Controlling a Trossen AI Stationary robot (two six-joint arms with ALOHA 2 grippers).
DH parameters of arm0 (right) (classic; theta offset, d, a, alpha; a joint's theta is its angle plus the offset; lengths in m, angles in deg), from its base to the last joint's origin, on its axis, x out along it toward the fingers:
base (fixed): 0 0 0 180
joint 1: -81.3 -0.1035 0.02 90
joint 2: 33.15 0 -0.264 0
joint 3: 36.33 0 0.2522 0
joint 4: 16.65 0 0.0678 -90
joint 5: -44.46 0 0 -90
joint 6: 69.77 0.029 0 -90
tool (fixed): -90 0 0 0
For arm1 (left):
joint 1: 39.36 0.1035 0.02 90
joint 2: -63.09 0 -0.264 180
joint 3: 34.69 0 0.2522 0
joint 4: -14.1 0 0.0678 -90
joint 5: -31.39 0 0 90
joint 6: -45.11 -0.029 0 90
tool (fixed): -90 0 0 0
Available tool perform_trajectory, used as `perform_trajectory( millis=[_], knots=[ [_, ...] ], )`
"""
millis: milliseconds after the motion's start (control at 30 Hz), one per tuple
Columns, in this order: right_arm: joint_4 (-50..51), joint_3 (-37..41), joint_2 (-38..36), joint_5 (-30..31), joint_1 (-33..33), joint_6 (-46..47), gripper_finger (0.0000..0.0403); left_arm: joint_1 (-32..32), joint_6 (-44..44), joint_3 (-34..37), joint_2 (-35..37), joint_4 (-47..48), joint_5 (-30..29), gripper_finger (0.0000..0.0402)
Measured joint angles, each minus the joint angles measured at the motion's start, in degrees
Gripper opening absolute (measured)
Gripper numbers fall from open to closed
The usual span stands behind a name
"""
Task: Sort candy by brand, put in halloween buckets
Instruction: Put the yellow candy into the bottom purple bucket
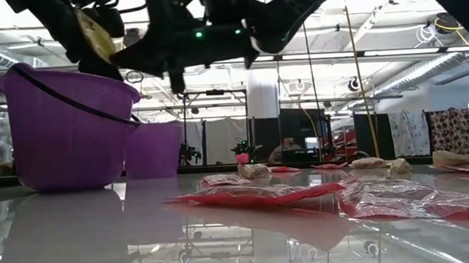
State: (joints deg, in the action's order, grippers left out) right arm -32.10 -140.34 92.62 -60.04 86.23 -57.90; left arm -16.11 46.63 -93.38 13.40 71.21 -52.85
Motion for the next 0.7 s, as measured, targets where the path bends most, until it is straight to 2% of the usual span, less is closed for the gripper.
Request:
perform_trajectory(
  millis=[133, 333, 467, 567, 700],
  knots=[
    [2.4, -5.0, 2.6, -2.1, -0.1, 1.9, 0.0000, 0.0, -2.3, 0.0, 0.1, 2.0, 0.0, 0.0191],
    [14.8, -9.1, 2.8, -2.2, 0.0, 2.1, 0.0016, 0.0, -3.9, 0.0, 0.1, 4.7, -0.3, 0.0191],
    [22.9, -11.0, 2.7, -2.1, 0.0, 2.1, 0.0037, 0.0, -3.9, 0.0, 0.1, 6.0, -1.8, 0.0191],
    [24.6, -11.4, 2.6, -2.1, 0.0, 2.1, 0.0060, 0.0, -3.9, 0.0, 0.1, 7.5, -4.8, 0.0191],
    [24.9, -11.4, 2.4, -2.1, 0.1, 1.0, 0.0088, 0.0, -3.6, 0.0, 0.1, 7.5, -5.3, 0.0191]
  ],
)
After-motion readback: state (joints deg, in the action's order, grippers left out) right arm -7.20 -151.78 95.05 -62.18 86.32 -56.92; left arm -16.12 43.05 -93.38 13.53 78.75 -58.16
